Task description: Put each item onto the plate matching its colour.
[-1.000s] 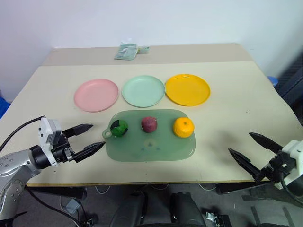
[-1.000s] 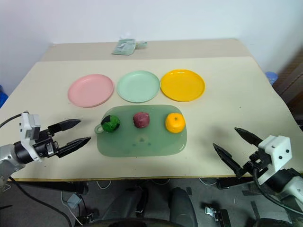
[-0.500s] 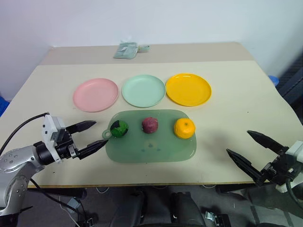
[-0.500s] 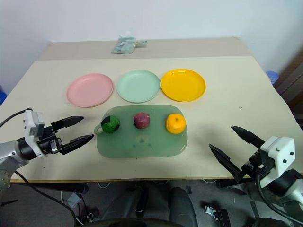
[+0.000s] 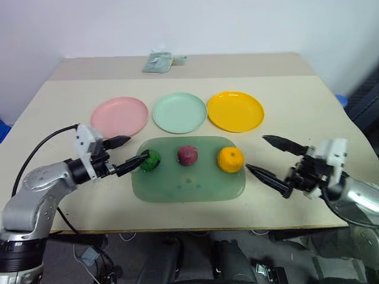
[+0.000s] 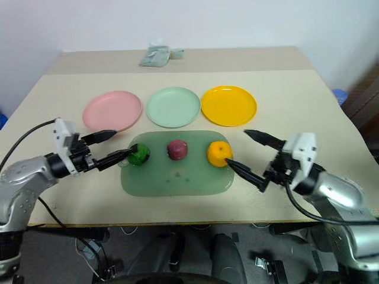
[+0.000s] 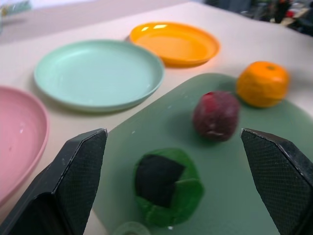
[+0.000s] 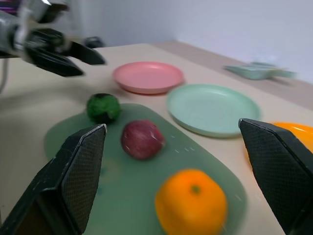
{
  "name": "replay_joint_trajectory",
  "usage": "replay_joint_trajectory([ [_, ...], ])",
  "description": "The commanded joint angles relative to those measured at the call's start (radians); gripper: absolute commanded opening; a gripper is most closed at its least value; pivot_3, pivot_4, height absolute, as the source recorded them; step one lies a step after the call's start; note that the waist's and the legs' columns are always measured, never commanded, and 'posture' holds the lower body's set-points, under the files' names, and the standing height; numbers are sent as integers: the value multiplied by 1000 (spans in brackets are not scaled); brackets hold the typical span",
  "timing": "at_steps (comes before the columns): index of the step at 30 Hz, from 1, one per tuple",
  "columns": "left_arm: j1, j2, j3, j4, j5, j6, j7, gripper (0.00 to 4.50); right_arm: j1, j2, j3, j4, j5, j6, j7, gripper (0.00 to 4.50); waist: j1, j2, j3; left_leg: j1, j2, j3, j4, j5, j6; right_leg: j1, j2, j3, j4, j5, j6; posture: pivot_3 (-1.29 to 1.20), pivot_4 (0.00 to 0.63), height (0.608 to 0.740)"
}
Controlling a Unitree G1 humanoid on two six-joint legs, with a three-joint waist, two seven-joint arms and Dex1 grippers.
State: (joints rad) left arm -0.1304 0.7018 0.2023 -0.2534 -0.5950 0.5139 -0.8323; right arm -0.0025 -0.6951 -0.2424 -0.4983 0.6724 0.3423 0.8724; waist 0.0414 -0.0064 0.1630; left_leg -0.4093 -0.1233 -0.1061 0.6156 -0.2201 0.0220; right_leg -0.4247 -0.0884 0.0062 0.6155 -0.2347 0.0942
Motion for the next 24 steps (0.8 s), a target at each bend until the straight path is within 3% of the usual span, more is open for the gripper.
replay_joint_trajectory([
  [1,-44,-21,-40,9,43,-11,32,4500,-53,-33,41,21,-2,15,53,4435,0,0,0,0,0,0,0,-1,0,0,0,0,0,1,1,0,150,740],
  [8,-78,-110,-138,41,146,-29,114,4500,-96,-70,82,64,-14,19,135,4435,-1,-1,0,0,0,0,1,-2,0,0,0,0,0,2,3,0,150,740],
  [20,-80,-142,-188,137,245,-80,126,4500,-115,-28,105,117,-68,-54,171,4435,-2,-1,1,0,0,0,8,-2,-2,2,1,0,3,1,1,0,150,740],
  [24,-83,-177,-198,156,257,-101,128,3163,-121,-20,107,116,-75,-53,164,4500,-1,-1,1,0,0,0,8,-2,-2,2,1,0,3,1,1,0,150,740],
])
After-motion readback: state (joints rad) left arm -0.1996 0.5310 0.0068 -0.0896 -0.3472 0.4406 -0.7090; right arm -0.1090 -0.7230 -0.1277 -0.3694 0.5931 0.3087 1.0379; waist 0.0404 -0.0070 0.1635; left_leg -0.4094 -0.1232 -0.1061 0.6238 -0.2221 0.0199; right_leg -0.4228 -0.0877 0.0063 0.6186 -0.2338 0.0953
